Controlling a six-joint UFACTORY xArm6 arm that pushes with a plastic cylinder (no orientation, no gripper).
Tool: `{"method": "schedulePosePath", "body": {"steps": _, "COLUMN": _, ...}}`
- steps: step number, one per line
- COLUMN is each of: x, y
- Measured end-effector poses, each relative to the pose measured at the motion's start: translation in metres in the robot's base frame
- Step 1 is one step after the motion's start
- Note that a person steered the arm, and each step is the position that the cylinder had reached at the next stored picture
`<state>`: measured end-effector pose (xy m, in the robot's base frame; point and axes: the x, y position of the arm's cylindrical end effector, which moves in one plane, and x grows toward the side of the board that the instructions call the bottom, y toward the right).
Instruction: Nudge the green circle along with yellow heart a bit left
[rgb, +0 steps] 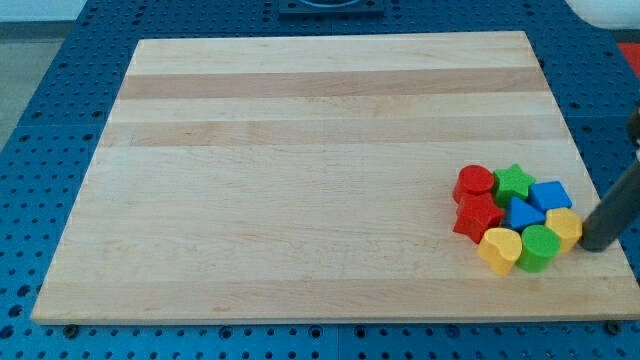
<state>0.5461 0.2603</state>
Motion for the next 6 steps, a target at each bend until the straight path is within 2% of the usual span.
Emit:
{"method": "schedulePosePath", "body": {"steps": 1, "x": -0.006, "y": -0.027}}
{"method": "schedulePosePath", "body": {"steps": 2, "x": -0.006, "y": -0.021}}
{"method": "schedulePosePath", "body": {"steps": 3, "x": -0.005, "y": 0.009}}
{"method": "schedulePosePath", "body": {"steps": 5, "x": 0.052, "y": 0.021}}
{"method": "schedulePosePath", "body": {"steps": 6, "x": 0.053, "y": 0.004}}
